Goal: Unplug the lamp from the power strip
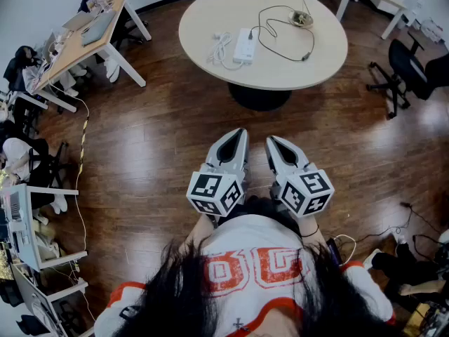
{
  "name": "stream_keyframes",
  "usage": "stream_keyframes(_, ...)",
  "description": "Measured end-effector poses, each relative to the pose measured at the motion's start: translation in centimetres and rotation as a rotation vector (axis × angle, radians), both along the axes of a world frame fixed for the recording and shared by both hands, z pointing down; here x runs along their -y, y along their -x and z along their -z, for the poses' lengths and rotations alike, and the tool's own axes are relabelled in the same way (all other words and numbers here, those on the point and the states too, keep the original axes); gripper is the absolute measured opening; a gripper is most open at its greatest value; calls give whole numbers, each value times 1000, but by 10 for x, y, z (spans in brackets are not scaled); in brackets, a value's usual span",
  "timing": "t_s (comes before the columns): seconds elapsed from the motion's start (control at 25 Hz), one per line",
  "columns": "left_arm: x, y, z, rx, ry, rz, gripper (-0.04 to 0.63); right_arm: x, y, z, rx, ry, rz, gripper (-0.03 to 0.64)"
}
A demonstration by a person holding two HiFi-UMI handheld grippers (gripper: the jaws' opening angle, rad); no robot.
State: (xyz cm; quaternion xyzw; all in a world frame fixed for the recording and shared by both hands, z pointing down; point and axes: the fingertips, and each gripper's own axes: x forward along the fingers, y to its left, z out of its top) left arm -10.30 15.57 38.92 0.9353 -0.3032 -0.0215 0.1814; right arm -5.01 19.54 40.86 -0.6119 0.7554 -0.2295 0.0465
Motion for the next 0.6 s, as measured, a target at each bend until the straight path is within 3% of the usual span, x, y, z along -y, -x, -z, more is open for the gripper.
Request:
stream_keyframes(0.24,2,-3,-8,26,28,1,0,3,-7,-10,30,28,-12,2)
stream_keyframes(0.6,49,-15,-23,45,46,0,0,43,-26,-26,49,62,-36,2)
